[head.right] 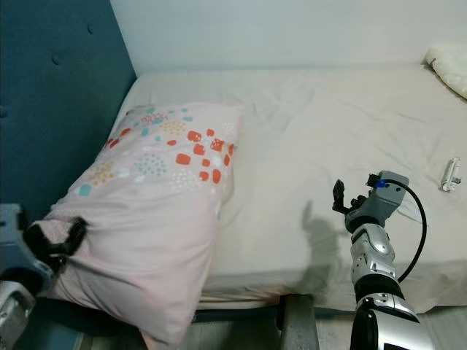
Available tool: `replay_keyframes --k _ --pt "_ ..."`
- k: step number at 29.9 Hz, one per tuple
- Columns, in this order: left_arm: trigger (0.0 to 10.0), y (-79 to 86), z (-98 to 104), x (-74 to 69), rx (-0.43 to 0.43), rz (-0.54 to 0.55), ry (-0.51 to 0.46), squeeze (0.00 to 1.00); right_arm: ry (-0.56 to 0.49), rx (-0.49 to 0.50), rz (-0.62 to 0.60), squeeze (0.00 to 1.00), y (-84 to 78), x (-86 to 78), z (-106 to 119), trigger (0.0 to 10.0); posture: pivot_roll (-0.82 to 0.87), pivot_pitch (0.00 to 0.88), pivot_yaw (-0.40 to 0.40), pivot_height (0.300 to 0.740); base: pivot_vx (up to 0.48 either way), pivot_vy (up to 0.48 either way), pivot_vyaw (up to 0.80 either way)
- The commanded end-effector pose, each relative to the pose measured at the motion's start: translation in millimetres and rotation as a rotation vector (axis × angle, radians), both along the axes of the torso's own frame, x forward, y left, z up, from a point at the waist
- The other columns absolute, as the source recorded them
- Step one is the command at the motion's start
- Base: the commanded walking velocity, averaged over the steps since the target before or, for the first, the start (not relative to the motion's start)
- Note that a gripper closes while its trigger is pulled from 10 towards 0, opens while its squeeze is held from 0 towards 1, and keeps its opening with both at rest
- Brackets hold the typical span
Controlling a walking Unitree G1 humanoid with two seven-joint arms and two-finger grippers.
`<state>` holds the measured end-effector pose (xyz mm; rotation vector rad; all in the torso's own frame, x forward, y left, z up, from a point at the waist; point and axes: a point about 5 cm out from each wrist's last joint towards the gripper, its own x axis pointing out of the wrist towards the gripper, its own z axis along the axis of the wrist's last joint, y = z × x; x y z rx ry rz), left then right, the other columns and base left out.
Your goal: Clean up the room
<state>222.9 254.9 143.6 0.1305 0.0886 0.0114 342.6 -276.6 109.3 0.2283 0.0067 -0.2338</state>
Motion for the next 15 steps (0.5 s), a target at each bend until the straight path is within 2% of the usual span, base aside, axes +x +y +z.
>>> replay_keyframes --k 1,2,3,4,6,7,8,9,10,11,14,15 --pt "10.0 -9.5 3.1 -0.6 0.072 -0.082 0.011 1.0 0.016 0.002 0.002 0.0 -0.5 -0.9 -2.3 10.0 0.05 0.122 0.002 0.54 0.0 0.0 0.0" --pt "10.0 -14.3 3.9 -1.1 0.123 -0.143 0.032 1.0 0.017 0.002 0.003 0.0 0.1 -0.6 -2.3 10.0 0.05 0.122 0.002 0.54 0.0 0.0 0.0" --pt "10.0 -25.5 6.0 -3.2 0.236 -0.289 0.07 1.0 0.018 0.002 0.006 0.0 0.8 -0.2 -2.4 10.0 0.06 0.122 -0.001 0.54 0.0 0.0 0.0" --pt "10.0 -25.5 6.0 -3.2 0.236 -0.289 0.07 1.0 0.018 0.002 0.006 0.0 0.8 -0.2 -2.4 10.0 0.06 0.122 -0.001 0.54 0.0 0.0 0.0" --pt "10.0 -37.0 5.6 -9.1 0.368 -0.466 0.145 1.0 0.019 0.003 0.008 0.0 1.1 0.0 -2.3 10.0 0.06 0.122 -0.001 0.54 0.0 0.0 0.0" --pt "10.0 -37.0 5.6 -9.1 0.368 -0.466 0.145 1.0 0.019 0.003 0.008 0.0 1.1 0.0 -2.3 10.0 0.06 0.122 -0.001 0.54 0.0 0.0 0.0" --pt "10.0 -40.6 3.7 -14.8 0.409 -0.556 0.201 1.0 0.02 0.002 0.009 0.0 1.1 0.0 -2.5 10.0 0.06 0.119 -0.002 0.54 0.0 0.0 0.0" --pt "10.0 -41.8 3.2 -20.2 0.442 -0.624 0.255 0.53 0.02 0.002 0.008 0.0 1.2 0.0 -2.6 10.0 0.05 0.12 0.001 0.54 0.0 0.0 0.0" --pt "10.0 -40.9 1.8 -28.4 0.532 -0.721 0.332 0.0 0.02 0.002 0.006 0.0 0.9 -0.2 -2.6 10.0 0.05 0.12 0.002 0.54 0.0 0.0 0.0" --pt "10.0 -40.9 1.8 -28.4 0.532 -0.721 0.332 0.0 0.02 0.002 0.006 0.0 0.9 -0.2 -2.6 10.0 0.05 0.12 0.002 0.54 0.0 0.0 0.0" --pt "10.0 -35.1 4.3 -35.5 0.619 -0.791 0.407 0.0 0.021 0.003 0.003 0.0 0.2 -0.9 -3.2 10.0 0.05 0.119 0.002 0.54 0.0 0.0 0.0" --pt "10.0 -37.8 12.2 -33.6 0.584 -0.797 0.372 0.0 0.022 0.003 0.002 0.0 0.1 -1.2 -3.6 10.0 0.05 0.12 0.003 0.54 0.0 0.0 0.0"
